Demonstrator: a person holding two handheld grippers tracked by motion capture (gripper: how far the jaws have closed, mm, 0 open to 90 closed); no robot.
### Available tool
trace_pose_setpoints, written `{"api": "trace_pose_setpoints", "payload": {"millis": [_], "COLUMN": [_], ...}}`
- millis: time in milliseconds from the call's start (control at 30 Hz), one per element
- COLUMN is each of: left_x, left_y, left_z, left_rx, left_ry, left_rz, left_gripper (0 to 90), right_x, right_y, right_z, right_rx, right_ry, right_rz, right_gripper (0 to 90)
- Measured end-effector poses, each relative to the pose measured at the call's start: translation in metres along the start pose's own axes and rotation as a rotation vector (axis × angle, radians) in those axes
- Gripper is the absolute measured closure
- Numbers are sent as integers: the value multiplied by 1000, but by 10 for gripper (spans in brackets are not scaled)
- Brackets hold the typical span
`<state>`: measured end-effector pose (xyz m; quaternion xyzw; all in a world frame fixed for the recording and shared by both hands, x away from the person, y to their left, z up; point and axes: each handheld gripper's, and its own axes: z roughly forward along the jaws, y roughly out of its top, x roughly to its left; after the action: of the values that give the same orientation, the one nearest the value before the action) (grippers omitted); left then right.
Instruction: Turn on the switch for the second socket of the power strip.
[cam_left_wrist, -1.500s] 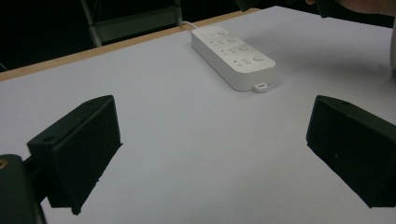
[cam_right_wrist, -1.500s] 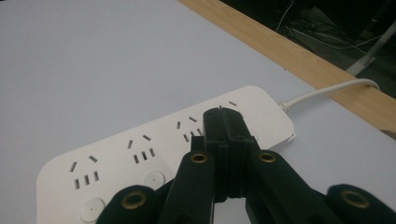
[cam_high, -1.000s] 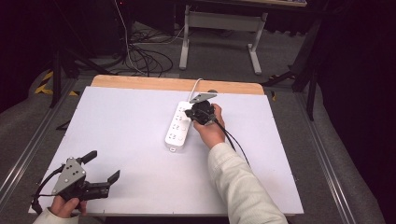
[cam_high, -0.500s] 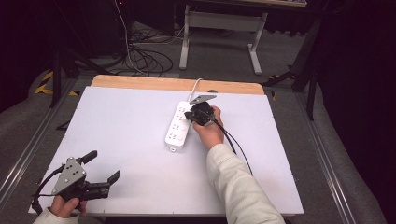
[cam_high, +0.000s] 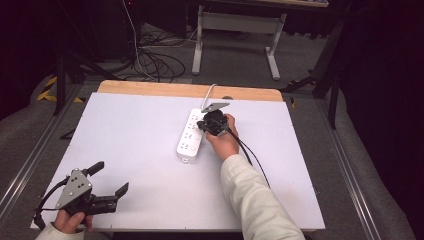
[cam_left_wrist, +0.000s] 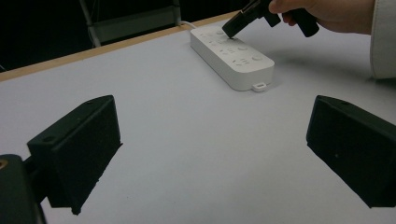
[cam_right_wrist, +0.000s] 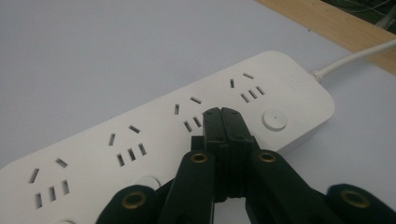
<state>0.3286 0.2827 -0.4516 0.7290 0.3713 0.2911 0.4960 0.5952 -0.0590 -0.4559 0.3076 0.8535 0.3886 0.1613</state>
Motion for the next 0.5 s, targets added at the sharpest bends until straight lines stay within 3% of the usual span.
{"api": "trace_pose_setpoints", "payload": {"millis": [500], "left_x": [0], "left_y": [0], "left_z": [0], "left_rx": [5], "left_ry": [1], "left_rz": [2], "left_gripper": [35], "right_x": [3], "right_y": [-1], "right_z": [2], "right_rx": [10], "right_ry": [-16], "right_rz": [-30], "right_gripper": [900]}}
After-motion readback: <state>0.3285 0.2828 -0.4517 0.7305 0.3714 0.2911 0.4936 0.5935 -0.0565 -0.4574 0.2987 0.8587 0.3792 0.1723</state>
